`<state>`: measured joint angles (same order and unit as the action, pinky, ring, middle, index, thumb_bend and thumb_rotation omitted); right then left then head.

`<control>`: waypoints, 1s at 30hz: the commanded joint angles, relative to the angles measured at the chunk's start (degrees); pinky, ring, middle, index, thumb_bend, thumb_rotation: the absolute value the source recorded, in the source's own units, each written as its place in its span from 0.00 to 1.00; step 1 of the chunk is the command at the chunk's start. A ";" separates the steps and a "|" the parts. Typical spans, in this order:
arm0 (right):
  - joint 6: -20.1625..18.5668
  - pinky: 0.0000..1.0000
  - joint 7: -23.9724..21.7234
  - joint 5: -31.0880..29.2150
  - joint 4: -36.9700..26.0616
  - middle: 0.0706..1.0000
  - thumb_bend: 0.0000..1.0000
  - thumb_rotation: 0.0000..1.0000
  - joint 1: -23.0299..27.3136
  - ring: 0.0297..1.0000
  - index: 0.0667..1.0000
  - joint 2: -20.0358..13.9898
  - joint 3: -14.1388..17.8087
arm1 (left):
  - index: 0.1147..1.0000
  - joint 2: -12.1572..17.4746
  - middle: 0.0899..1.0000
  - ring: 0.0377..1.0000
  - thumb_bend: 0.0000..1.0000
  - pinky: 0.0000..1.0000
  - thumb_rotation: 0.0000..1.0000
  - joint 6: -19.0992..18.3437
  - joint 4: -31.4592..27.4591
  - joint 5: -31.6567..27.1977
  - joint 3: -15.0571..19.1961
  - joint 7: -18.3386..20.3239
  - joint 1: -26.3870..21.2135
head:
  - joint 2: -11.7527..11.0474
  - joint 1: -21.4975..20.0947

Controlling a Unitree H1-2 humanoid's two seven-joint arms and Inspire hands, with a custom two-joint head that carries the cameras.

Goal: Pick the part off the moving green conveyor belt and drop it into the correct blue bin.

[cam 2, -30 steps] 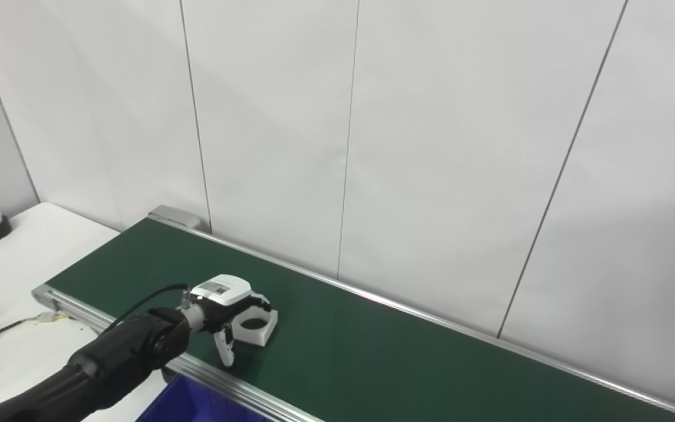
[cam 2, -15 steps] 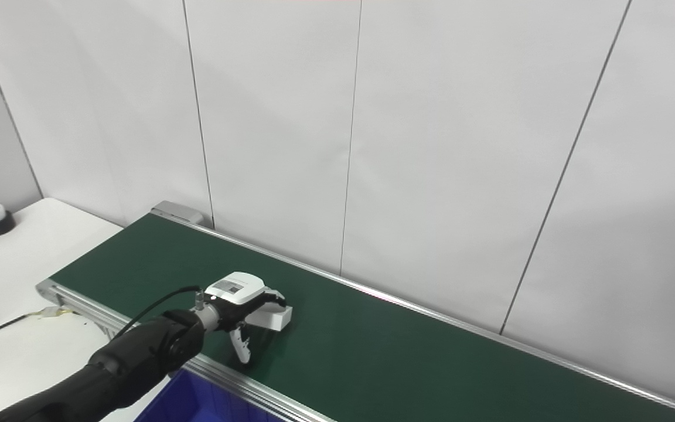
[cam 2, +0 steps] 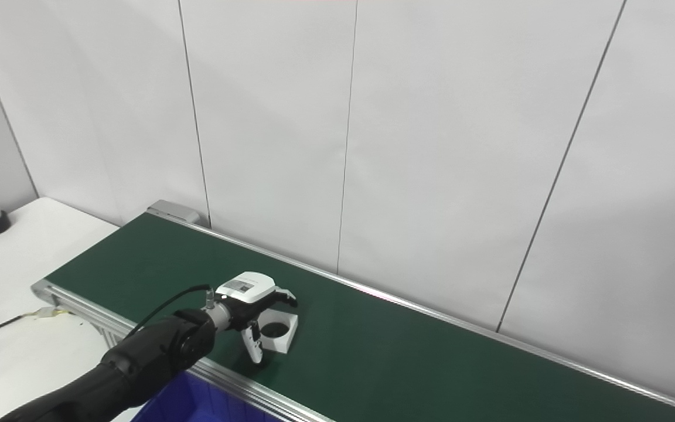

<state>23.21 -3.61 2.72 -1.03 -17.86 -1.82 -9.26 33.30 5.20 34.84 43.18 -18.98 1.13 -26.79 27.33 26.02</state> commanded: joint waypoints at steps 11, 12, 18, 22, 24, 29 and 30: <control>3.27 0.85 -0.13 -0.07 -2.30 0.88 0.58 0.74 0.08 0.87 0.96 0.26 -0.05 | 0.67 1.19 0.66 0.65 0.81 0.73 0.00 2.82 0.42 -1.25 1.17 -2.93 -2.65 | 0.30 -0.43; 3.32 0.85 -0.10 0.01 -2.29 0.88 0.58 0.74 0.09 0.88 0.96 0.18 0.00 | 0.66 0.92 0.65 0.63 0.80 0.72 0.00 4.10 1.37 -1.98 1.53 -3.80 -2.57 | 0.40 -0.50; 3.42 0.84 -0.31 -0.60 -2.49 0.88 0.59 0.74 -0.04 0.87 0.96 0.05 0.04 | 0.41 -0.07 0.47 0.45 0.51 0.46 0.00 11.05 6.73 -3.93 1.54 -7.81 -2.95 | 0.46 -0.60; 3.32 0.84 -0.31 -0.69 -2.77 0.88 0.59 0.74 -0.10 0.87 0.96 0.18 -0.02 | 0.40 -1.01 0.47 0.43 0.50 0.44 0.00 11.93 7.19 -3.81 1.16 -9.28 -2.29 | 0.59 -1.10; 3.48 0.84 -0.51 -1.12 -2.71 0.89 0.58 0.73 0.00 0.88 0.96 0.09 -0.10 | 0.40 -1.50 0.47 0.43 0.50 0.43 0.00 11.59 6.76 -3.40 1.00 -9.90 -1.86 | 0.59 -1.19; 3.37 0.84 -0.36 -1.31 -3.15 0.89 0.56 0.71 -0.10 0.88 0.96 0.19 0.05 | 0.41 -4.19 0.46 0.41 0.50 0.42 0.00 8.07 5.28 -1.41 0.64 -13.01 -0.50 | 0.60 -1.58; 3.39 0.84 -0.32 -1.19 -3.24 0.89 0.56 0.72 -0.15 0.88 0.96 0.18 0.06 | 0.42 -4.76 0.45 0.41 0.50 0.42 0.00 7.17 4.99 -1.08 0.53 -13.30 -0.32 | 0.59 -1.61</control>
<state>23.23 -3.85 1.95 -2.24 -18.10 -1.85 -9.27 29.49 13.73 40.88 41.08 -18.16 -10.18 -26.31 27.86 24.43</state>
